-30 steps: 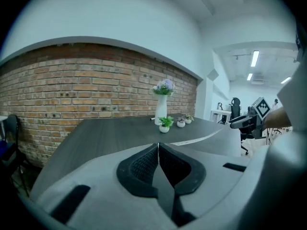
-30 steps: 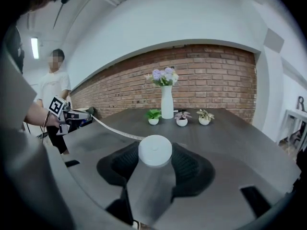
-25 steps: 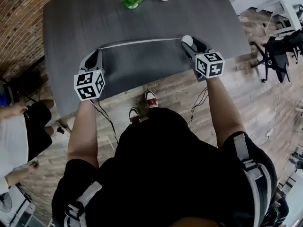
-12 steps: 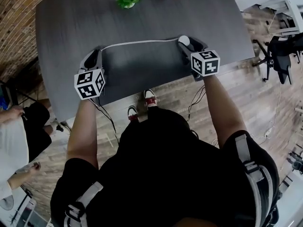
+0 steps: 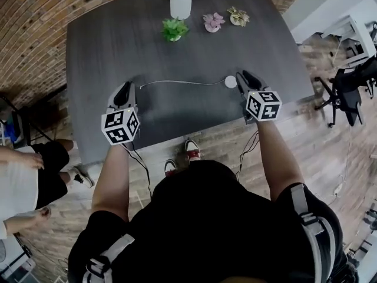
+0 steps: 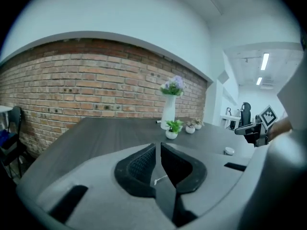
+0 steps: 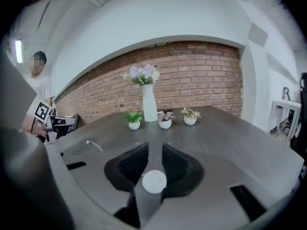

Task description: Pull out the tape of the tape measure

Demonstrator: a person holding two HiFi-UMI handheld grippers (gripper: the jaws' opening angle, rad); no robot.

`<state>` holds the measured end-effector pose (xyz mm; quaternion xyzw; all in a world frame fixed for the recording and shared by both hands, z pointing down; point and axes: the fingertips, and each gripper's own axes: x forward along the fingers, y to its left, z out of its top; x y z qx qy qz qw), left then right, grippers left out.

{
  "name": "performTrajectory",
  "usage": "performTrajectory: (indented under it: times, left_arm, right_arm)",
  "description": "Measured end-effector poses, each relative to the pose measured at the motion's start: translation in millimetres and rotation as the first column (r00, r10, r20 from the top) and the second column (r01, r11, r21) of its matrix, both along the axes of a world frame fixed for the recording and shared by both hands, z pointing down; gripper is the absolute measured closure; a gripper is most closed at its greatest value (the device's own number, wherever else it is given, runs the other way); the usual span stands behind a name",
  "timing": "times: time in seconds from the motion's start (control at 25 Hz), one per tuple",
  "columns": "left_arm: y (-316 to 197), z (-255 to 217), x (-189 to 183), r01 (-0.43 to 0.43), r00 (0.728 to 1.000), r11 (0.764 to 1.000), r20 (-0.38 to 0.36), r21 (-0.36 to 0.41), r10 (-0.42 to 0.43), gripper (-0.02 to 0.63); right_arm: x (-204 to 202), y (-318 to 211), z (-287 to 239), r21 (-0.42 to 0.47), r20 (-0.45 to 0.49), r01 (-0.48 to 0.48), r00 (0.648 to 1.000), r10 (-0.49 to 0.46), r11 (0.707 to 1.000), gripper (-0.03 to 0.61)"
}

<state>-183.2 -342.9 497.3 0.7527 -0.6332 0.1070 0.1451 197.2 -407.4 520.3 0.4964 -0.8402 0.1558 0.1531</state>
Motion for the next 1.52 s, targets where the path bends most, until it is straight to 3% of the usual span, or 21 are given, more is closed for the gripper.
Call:
performTrajectory:
  times: [0.08,0.32,0.56,0.96,1.52]
  left_arm:
    - [8.7,-21.3,-4.9,0.012,1.0,0.998,-0.001,0.054,-0.012,0.587]
    - [40.5,-77.8,-12.3,-0.008,0.999,0.982,0.041,0.188,0.0,0.604]
    - [69.7,-113.1,-24.5,-0.037,0.998,0.967,0.065,0.252,0.021,0.604]
    - [104.0,-114.2,-60.7,0.028,1.0,0.969,-0.016,0.247,-0.024,0.604]
    - [103.8,-133.1,-42.9,-0.031,0.999,0.958,-0.004,0.285,0.033,0.604]
  right_arm:
    - [4.1,4.3,-27.8,0.071,0.024,-0.043,0.999,0.042,0.997,0.58]
    - [18.2,28.3,-91.9,0.215,0.051,-0.137,0.99,0.129,0.967,0.583]
    - [16.8,62.4,-135.0,0.271,0.135,-0.198,0.977,0.167,0.942,0.583]
    - [10.9,107.1,-164.9,0.33,0.146,-0.24,0.968,0.202,0.913,0.583]
    - [23.6,129.7,-176.8,0.358,0.097,-0.232,0.973,0.211,0.905,0.583]
